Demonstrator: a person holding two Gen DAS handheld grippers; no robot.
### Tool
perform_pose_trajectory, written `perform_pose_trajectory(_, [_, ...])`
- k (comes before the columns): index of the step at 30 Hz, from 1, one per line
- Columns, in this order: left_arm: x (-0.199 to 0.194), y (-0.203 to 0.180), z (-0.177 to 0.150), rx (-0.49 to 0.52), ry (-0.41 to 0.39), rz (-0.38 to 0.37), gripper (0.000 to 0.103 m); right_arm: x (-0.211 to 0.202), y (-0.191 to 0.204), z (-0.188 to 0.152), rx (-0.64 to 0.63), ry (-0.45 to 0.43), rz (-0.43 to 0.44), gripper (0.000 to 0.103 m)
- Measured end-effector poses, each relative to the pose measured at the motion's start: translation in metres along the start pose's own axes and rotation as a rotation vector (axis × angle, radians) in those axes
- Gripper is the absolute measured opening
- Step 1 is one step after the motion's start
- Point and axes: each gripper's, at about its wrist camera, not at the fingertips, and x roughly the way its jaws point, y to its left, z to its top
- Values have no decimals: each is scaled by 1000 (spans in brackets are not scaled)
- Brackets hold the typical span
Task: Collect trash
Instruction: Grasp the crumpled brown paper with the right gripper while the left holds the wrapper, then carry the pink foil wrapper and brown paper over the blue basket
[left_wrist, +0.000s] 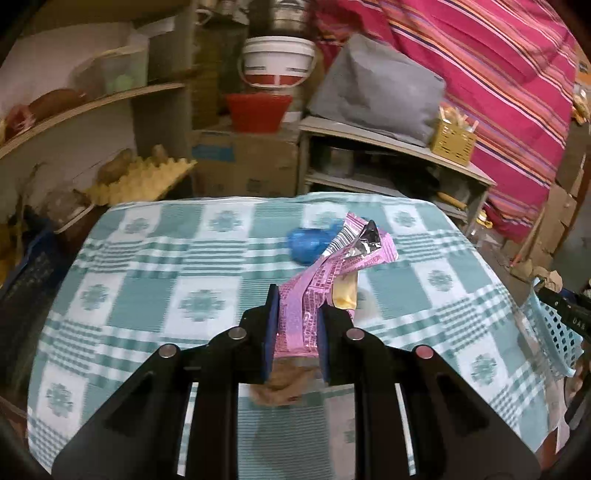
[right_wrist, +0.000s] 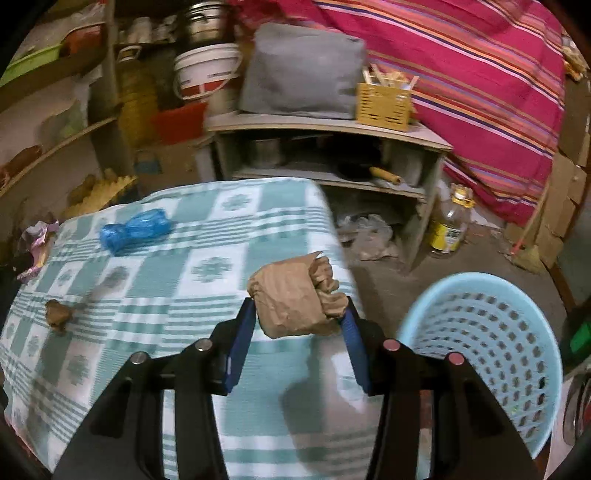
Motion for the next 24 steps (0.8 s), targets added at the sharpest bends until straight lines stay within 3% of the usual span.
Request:
perform_pose_trajectory(10, [14,-102,-8,105,10,-64,17,-20,-75,-12,49,-13,-58,47])
perform_pose_trajectory(24, [27,-239,-20,186,32,-231,17,-44,-166,-40,149,-15,-129,47])
